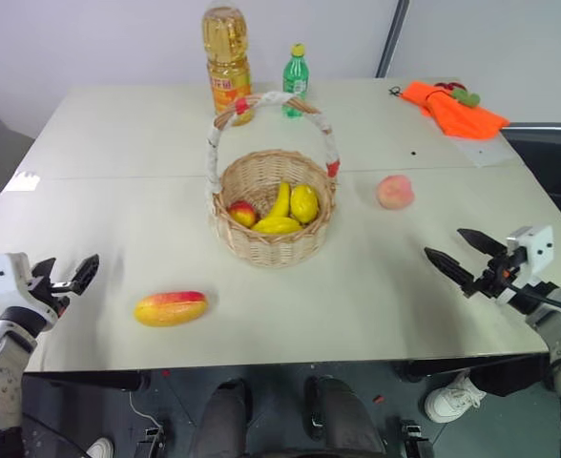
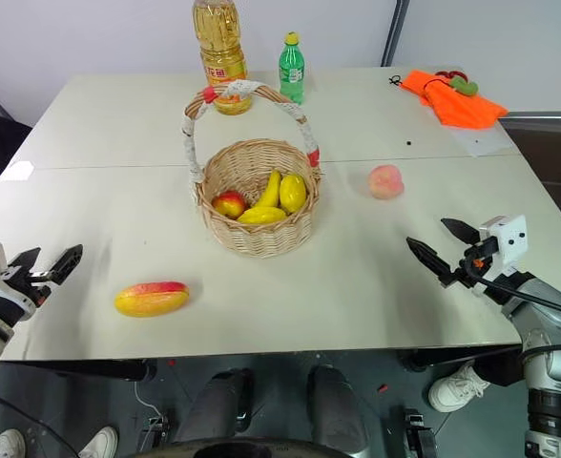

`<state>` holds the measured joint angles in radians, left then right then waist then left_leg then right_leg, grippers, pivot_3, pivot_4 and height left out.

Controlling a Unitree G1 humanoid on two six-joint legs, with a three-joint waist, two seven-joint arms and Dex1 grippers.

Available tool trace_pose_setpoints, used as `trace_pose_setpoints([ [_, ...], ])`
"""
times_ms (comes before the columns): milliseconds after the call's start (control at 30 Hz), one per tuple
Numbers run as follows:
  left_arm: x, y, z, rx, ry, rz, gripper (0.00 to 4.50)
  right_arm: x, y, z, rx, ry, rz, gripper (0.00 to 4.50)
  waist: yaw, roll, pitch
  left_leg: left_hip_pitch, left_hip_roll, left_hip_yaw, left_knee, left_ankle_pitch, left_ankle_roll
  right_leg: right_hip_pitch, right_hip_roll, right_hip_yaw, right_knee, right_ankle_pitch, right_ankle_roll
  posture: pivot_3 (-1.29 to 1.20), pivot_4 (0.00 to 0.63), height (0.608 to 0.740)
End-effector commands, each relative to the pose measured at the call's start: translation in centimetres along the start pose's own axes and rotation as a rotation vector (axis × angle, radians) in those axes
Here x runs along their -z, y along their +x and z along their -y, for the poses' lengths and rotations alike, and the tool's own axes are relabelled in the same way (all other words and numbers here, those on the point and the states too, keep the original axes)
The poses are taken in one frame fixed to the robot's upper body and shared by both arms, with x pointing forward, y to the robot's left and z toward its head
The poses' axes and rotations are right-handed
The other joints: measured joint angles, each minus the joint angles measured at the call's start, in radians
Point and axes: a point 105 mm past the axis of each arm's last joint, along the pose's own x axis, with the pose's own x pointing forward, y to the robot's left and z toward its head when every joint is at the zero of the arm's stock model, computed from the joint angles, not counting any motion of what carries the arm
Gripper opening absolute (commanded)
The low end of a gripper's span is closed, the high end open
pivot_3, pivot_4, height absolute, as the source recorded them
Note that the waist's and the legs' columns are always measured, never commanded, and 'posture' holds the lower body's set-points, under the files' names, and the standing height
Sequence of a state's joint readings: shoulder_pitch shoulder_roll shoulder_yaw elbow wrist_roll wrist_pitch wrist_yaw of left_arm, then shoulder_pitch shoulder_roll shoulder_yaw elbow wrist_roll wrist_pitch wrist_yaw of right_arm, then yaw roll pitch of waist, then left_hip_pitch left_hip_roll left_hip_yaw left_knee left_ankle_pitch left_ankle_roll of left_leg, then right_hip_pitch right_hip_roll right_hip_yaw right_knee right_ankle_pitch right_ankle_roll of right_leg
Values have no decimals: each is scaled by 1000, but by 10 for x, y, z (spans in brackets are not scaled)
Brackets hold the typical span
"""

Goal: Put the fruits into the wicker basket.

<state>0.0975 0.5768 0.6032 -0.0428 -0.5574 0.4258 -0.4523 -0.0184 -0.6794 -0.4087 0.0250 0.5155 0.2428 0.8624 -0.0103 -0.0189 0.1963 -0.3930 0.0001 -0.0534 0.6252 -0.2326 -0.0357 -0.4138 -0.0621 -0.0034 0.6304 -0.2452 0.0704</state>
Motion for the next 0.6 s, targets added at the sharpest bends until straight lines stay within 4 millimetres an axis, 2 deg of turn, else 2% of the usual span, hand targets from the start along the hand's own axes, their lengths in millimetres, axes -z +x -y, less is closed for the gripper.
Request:
trace_pose_setpoints([
  [33, -11, -3, -3, -7, 23, 32, 4500, -17, -2, 3, 0, -45, 41, 4480, 0, 0, 0, 0, 0, 0, 0, 0, 0, 0, 0, 0, 0, 0, 0, 0, 150, 740],
  [167, -11, -2, 1, 19, -9, 25, 4500, -17, -1, 1, -7, -56, 28, 4480, 0, 0, 0, 0, 0, 0, 0, 0, 0, 0, 0, 0, 0, 0, 0, 0, 150, 740],
  [400, -21, 4, 19, 128, -17, 9, 4500, -18, 0, -2, -16, -61, 19, 4480, 0, 0, 0, 0, 0, 0, 0, 0, 0, 0, 0, 0, 0, 0, 0, 0, 150, 740],
  [600, -41, 11, 51, 327, 42, 6, 4500, -25, 2, -12, -61, -64, 24, 4480, 0, 0, 0, 0, -1, 0, 0, 0, 0, 0, 1, 0, 0, 0, 0, 0, 150, 740],
])
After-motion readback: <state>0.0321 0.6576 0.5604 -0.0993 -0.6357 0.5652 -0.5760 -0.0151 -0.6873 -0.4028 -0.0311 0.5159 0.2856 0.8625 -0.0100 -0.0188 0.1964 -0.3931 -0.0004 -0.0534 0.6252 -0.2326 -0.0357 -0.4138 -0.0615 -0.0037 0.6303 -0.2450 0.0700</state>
